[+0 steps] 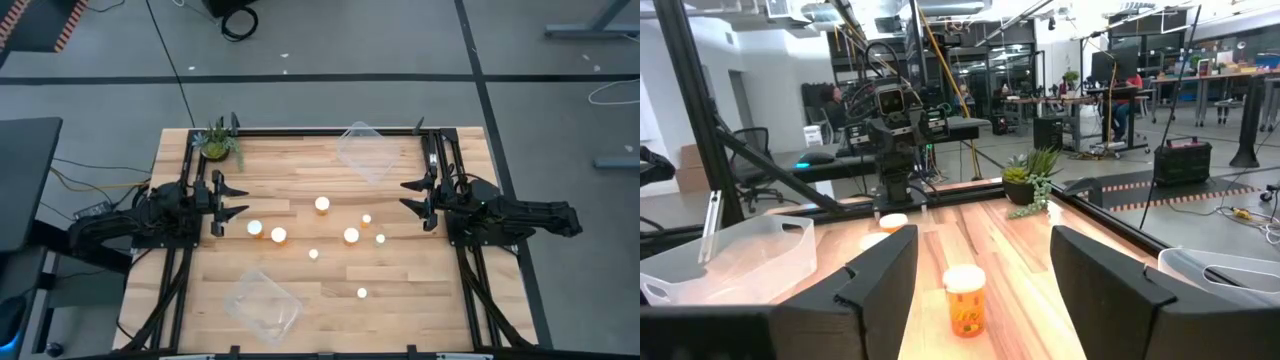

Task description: Pick and place medicine bottles into bin by pill shape (circle, oval)

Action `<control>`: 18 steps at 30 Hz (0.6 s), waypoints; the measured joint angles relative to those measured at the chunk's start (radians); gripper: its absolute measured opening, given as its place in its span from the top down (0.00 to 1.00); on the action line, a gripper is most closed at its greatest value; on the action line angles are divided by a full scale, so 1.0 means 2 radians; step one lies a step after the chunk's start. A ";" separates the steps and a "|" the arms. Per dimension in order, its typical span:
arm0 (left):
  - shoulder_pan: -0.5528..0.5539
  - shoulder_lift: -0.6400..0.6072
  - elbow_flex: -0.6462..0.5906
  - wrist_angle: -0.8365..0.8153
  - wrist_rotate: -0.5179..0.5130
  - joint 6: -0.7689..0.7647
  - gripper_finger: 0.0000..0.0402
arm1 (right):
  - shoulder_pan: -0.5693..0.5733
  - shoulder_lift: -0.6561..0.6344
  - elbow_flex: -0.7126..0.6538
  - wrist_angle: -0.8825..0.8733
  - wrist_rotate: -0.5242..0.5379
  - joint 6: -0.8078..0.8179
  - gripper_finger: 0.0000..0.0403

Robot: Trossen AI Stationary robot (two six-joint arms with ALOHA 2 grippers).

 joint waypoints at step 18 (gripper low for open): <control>0.000 0.000 0.000 0.000 0.000 0.000 0.54 | 0.000 0.000 0.000 0.000 0.000 0.000 0.41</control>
